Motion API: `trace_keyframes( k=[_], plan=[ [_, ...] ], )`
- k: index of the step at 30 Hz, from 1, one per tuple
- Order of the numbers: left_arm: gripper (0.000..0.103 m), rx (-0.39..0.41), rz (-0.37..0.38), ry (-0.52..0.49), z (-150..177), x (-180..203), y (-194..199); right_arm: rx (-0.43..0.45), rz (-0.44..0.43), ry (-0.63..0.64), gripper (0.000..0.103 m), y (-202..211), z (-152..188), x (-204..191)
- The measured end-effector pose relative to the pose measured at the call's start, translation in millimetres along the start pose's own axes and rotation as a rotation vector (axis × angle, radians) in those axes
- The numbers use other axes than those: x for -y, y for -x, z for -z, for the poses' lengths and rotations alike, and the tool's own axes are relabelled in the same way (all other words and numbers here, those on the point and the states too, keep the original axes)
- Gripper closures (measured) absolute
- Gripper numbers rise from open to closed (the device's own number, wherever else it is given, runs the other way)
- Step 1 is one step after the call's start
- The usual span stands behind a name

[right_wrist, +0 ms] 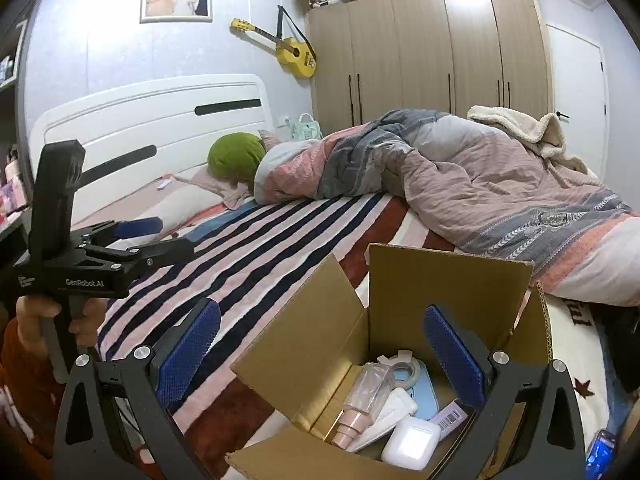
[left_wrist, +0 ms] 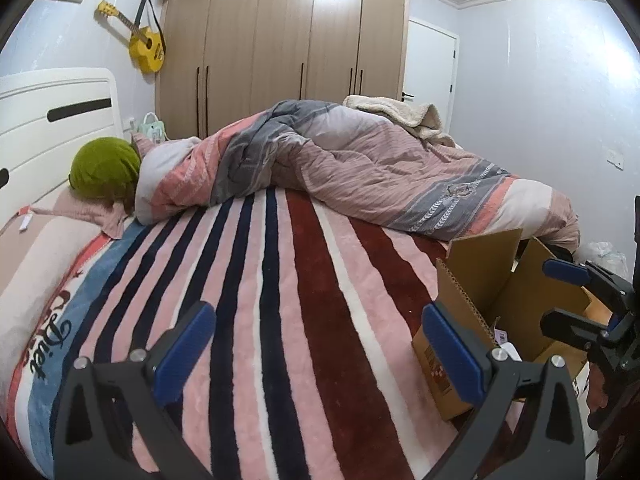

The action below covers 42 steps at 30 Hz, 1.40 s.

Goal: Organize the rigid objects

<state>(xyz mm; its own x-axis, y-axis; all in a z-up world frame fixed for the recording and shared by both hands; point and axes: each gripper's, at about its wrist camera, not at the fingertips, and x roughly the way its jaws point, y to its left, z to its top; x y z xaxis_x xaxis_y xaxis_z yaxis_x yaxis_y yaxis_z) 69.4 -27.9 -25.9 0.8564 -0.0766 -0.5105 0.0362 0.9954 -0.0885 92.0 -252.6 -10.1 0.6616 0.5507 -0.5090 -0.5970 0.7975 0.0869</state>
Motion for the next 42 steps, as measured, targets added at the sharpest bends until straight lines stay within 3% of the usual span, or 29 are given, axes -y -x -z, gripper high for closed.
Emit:
trace_keyframes(
  k=[42],
  plan=[
    [0.000, -0.017, 0.035, 0.027, -3.0, 7.6, -8.3, -0.024, -0.014, -0.049, 0.001, -7.4, 2.4, 9.8]
  ],
)
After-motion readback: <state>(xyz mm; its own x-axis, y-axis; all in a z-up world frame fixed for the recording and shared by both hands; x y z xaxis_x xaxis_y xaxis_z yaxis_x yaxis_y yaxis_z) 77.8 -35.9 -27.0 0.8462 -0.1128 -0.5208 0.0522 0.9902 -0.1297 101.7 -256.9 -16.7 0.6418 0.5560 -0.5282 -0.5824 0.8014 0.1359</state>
